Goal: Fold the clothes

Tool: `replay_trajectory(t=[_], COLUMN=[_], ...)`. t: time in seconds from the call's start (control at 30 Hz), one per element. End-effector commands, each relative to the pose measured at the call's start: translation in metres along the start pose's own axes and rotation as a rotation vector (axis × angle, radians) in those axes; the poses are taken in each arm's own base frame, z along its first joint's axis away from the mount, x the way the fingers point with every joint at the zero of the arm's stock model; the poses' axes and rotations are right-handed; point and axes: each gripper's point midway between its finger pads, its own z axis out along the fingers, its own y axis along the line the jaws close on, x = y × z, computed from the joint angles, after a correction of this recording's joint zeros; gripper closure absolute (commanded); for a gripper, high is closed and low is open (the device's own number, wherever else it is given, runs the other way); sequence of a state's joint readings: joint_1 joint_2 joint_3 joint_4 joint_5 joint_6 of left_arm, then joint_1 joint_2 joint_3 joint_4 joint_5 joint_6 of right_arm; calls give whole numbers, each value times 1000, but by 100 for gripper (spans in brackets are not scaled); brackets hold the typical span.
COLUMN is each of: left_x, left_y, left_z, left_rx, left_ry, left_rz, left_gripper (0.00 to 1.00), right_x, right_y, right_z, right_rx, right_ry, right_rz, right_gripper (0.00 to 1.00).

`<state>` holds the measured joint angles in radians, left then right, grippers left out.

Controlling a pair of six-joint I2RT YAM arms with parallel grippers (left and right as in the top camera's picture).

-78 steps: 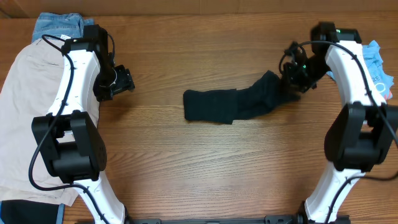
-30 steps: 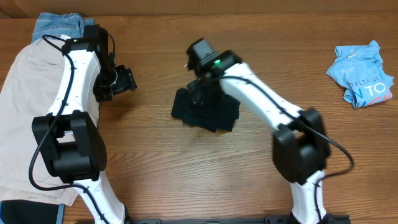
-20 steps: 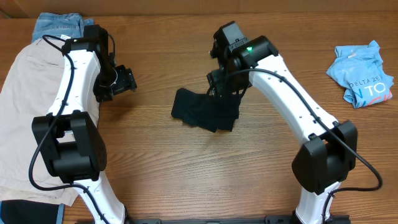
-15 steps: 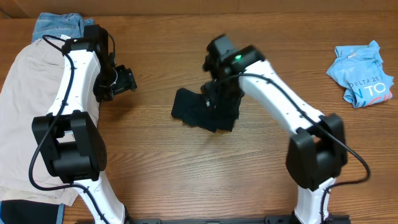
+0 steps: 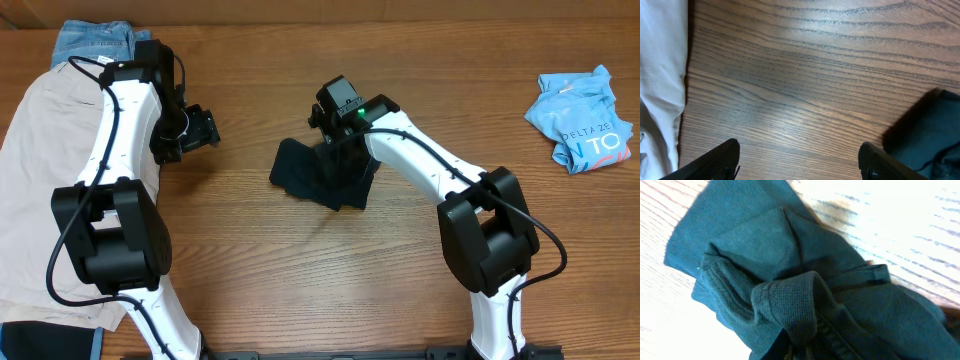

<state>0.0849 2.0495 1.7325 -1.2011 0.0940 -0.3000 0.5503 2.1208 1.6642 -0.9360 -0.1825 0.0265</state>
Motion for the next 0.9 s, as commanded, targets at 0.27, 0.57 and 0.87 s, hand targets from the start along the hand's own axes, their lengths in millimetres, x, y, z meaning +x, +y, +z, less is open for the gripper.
replay_trajectory(t=[0.27,0.57,0.87], left_x=[-2,-2,-1], left_y=[-7,-7,-7], left_z=[-2,-2,-2], left_rx=[15,15,14], left_ry=[-9,-8,-5], left_rz=[18,18,18], left_gripper=[21,21,21], right_x=[-52,-55,-42], right_y=[23,58,83], right_z=[-88,-54,9], right_rx=[-14,-75,-163], right_ry=[-253,-239,-149], right_rz=[-100,-282,-363], right_gripper=[90,89,82])
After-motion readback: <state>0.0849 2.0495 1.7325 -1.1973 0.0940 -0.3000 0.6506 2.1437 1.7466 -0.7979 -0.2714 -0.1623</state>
